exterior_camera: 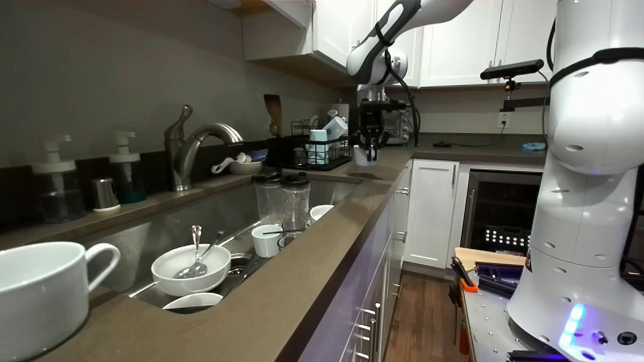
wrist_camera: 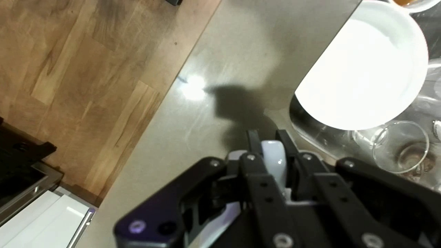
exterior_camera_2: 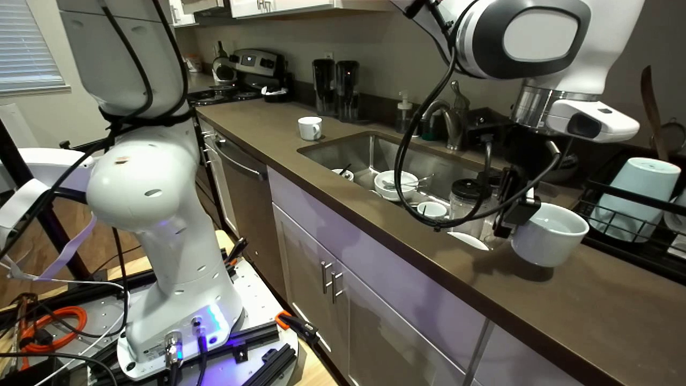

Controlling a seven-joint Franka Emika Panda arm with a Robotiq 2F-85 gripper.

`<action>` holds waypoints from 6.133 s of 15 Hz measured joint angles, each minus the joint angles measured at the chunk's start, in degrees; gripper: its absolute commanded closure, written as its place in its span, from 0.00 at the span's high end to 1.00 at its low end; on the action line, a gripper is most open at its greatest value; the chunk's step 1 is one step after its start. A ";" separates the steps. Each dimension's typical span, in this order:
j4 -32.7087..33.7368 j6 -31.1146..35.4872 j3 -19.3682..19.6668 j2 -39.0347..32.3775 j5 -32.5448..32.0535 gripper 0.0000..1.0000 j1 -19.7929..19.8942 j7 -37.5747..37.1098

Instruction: Pick up the white mug on the right side of the counter, pour the liquid out of the mug into the sink, place the mug on the left side of the counter

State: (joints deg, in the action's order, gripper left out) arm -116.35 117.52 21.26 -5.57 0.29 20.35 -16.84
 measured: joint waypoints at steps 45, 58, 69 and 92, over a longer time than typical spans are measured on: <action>-8.08 0.36 -8.02 8.56 -5.22 0.05 -7.29 32.85; -12.23 -1.27 -9.07 13.03 -7.52 0.16 -10.92 46.08; -13.14 -0.30 -10.87 12.83 -12.09 0.05 -12.56 48.62; -17.82 2.24 -22.54 13.29 -58.07 0.05 -21.58 41.57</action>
State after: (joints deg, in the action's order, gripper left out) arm -134.18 119.76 -1.28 7.73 -57.78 -1.22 24.73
